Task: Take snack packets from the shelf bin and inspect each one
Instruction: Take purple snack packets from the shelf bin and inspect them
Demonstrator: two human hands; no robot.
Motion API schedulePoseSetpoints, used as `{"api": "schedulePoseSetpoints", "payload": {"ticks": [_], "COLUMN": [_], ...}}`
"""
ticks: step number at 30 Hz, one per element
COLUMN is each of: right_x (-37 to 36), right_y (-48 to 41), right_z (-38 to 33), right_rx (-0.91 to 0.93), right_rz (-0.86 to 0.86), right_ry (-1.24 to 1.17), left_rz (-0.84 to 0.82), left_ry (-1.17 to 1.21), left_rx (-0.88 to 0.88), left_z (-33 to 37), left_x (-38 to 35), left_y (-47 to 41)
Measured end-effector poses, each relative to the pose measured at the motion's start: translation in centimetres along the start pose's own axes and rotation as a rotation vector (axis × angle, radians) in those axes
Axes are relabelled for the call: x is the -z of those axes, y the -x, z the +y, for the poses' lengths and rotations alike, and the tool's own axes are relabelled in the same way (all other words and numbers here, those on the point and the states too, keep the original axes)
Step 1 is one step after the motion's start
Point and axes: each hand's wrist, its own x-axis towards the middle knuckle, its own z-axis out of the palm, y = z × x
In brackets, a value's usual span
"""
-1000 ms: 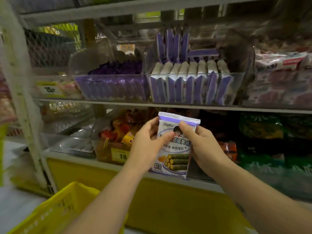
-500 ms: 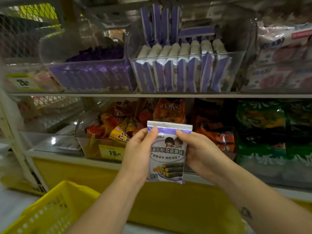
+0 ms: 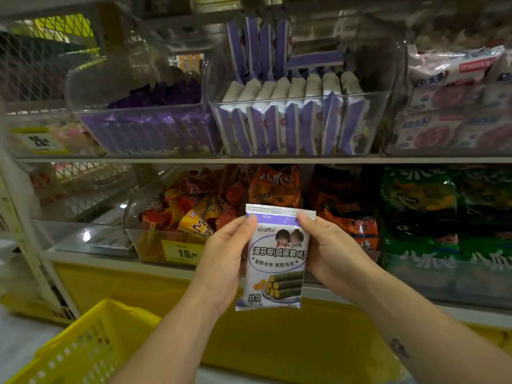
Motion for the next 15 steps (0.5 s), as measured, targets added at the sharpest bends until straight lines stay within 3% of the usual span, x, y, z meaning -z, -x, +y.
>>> {"api": "schedulePoseSetpoints", "payload": {"ticks": [6, 11, 15], "right_x": [0.5, 1.1, 1.4], "right_y": [0.1, 0.8, 0.9], "right_z": [-0.1, -0.5, -0.3], "right_rx": [-0.03, -0.243, -0.28], "right_rz": [-0.073, -0.282, -0.278], "right_ry": [0.116, 0.302, 0.191], "left_rz": [0.13, 0.22, 0.119], "left_ry": [0.001, 0.231, 0.217], "left_rx": [0.0, 0.078, 0.19], "left_z": [0.1, 1.1, 1.7], "left_x": [0.4, 1.0, 2.0], "left_y": [-0.1, -0.3, -0.2]}}
